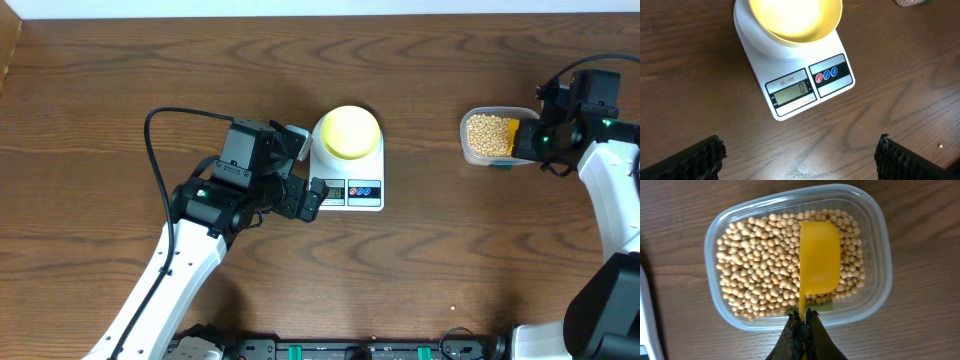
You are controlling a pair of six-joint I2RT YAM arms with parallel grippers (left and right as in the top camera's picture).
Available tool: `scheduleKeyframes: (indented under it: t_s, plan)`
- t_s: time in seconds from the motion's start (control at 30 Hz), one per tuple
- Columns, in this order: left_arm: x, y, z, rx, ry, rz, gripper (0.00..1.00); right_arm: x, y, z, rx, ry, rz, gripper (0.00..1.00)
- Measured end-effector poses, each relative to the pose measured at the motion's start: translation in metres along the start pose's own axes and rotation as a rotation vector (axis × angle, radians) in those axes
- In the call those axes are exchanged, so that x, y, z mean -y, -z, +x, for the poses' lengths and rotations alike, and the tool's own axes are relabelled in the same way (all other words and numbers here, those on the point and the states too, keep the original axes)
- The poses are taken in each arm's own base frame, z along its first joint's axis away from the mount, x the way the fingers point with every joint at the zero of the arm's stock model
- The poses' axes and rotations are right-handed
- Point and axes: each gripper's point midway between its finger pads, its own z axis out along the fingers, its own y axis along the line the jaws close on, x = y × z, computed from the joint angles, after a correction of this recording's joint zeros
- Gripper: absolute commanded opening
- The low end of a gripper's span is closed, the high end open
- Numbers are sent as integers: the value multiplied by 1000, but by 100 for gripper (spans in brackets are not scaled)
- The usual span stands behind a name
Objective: Scoop item into bowl and weigh 50g on scale
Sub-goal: 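Lower the yellow scoop into the soybean tub with the right gripper, then drag the scoop through the soybeans toward the tub's near side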
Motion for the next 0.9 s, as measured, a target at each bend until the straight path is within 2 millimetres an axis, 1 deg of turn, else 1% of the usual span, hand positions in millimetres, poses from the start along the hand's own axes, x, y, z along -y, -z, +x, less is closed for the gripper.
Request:
scheduleKeyframes:
  t_s: [0.43,0.67,0.9]
  plan:
    - [0,0,0,0,0,0,98,-11,1,-1,4,1,-88,1]
    - [0,0,0,0,0,0,98,-8,3,-2,15,-39,-157,1]
    - [0,0,0,0,0,0,98,-4,-3,6,25,-82,-236,1]
